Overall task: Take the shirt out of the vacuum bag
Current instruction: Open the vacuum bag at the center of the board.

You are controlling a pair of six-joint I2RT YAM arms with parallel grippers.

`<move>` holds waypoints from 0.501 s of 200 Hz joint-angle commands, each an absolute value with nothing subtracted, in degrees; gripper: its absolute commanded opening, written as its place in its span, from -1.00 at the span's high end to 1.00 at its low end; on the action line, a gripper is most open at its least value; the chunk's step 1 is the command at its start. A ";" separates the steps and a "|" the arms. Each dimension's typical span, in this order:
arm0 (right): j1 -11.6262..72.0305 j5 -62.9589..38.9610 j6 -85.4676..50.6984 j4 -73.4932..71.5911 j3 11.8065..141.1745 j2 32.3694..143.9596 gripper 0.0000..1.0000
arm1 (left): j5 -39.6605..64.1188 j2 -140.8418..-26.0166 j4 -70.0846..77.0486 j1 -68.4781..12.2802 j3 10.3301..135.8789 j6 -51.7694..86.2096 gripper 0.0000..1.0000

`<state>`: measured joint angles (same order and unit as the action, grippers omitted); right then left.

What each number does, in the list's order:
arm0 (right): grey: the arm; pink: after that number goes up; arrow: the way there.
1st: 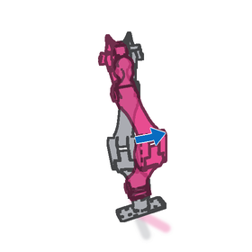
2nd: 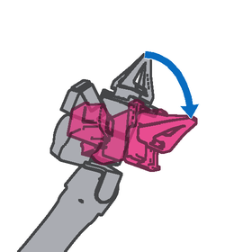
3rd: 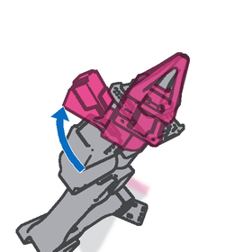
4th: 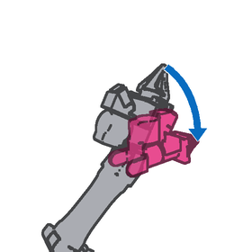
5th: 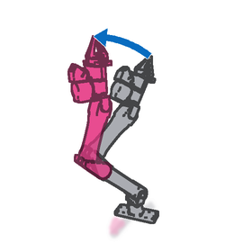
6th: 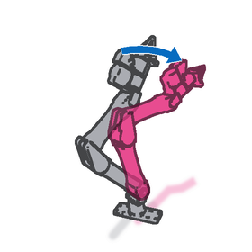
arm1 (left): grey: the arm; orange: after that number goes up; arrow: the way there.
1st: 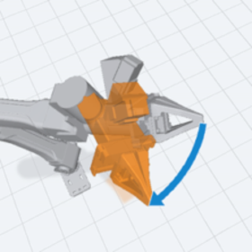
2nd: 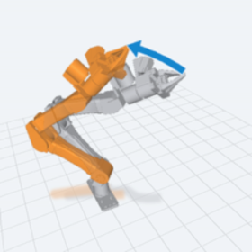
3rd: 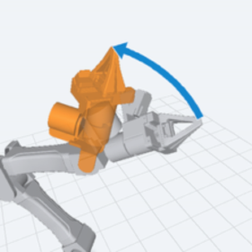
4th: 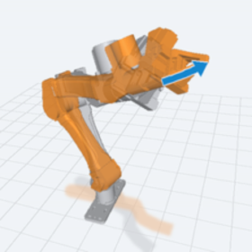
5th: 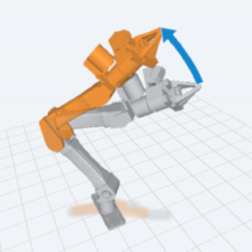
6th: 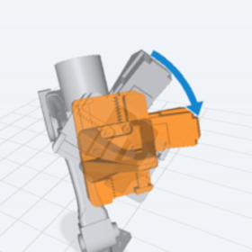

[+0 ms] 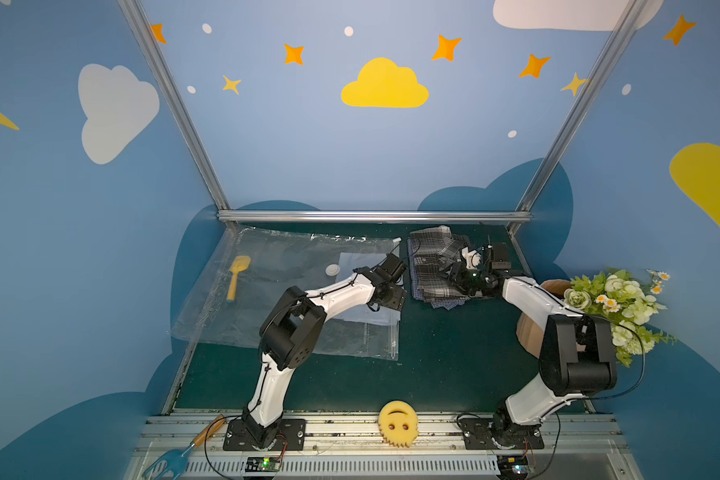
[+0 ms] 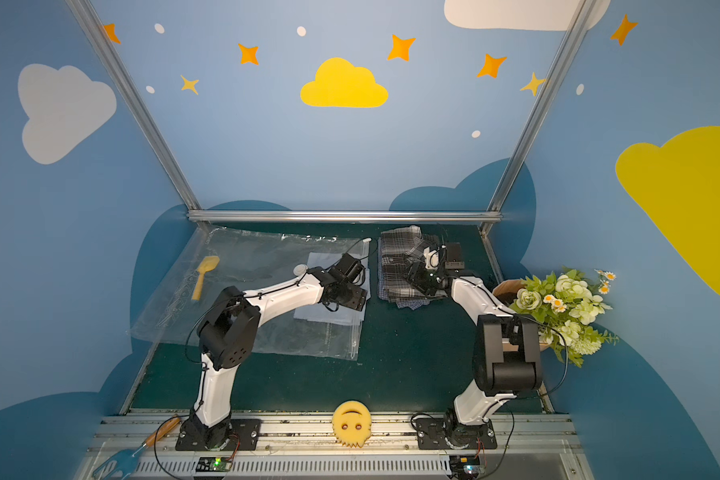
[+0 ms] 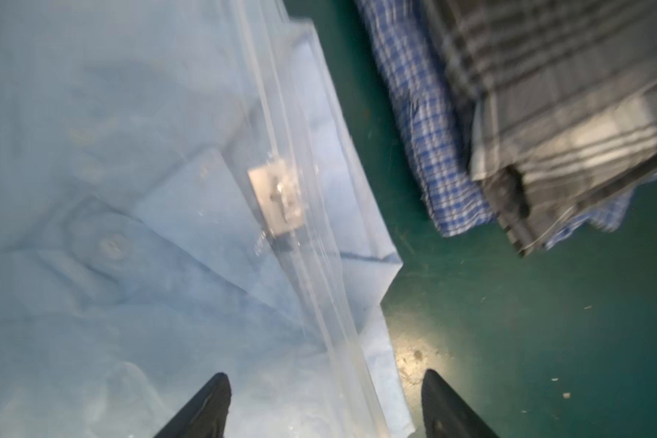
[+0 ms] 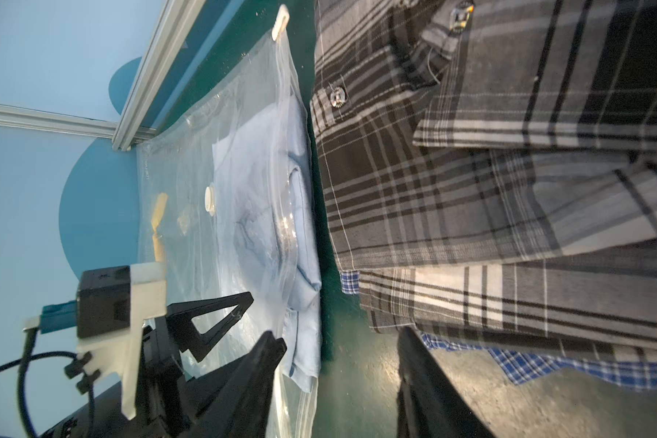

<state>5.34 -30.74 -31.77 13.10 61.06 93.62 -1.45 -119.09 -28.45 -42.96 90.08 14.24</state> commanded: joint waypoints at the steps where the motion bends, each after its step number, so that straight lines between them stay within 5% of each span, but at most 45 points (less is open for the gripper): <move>1: 5.92 -33.09 -33.88 7.12 60.98 95.18 -0.03 | -5.42 -119.38 -32.75 -44.26 90.84 12.62 -0.58; 57: 7.31 -34.70 -35.68 3.66 62.10 99.64 0.08 | -11.29 -120.77 -37.08 -47.04 90.97 12.17 -0.52; 100: 7.71 -35.91 -36.74 1.32 60.95 100.72 0.15 | -12.80 -120.54 -37.57 -47.14 91.57 12.91 -0.03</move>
